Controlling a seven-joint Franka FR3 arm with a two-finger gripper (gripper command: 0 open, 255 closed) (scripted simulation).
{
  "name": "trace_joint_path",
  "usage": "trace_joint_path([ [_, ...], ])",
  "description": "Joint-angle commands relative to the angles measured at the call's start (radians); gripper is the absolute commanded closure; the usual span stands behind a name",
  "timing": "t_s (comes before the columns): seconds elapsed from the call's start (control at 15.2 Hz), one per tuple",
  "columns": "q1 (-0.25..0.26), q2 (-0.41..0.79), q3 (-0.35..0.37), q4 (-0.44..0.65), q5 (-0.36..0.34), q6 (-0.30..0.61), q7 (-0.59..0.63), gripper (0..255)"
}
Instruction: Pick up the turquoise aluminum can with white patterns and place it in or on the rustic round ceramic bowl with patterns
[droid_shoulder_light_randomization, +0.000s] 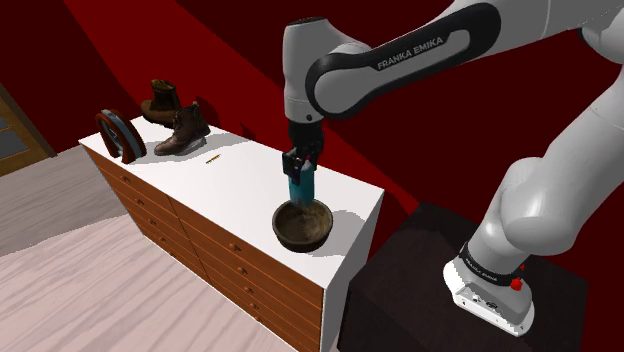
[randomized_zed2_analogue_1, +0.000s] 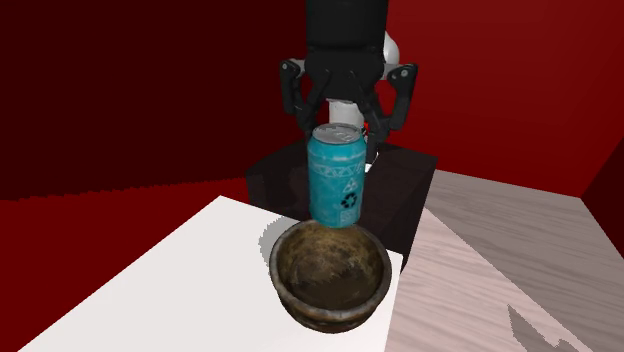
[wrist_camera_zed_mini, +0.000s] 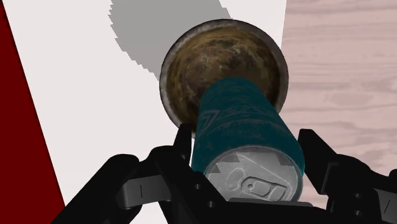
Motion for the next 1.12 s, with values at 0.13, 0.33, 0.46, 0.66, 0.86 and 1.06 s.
trace_joint_path([
  [0.13,0.000,0.019,0.003,-0.037,-0.003,0.056,0.002,255],
  [0.33,0.000,0.035,0.005,-0.062,-0.006,0.097,0.004,255],
  [0.46,0.000,0.047,0.007,-0.078,-0.009,0.125,0.006,255],
  [0.66,0.000,0.068,0.009,-0.100,-0.014,0.166,0.009,255],
  [0.86,0.000,0.090,0.011,-0.120,-0.020,0.208,0.013,255],
  [1.06,0.000,0.103,0.012,-0.130,-0.023,0.232,0.016,255],
])
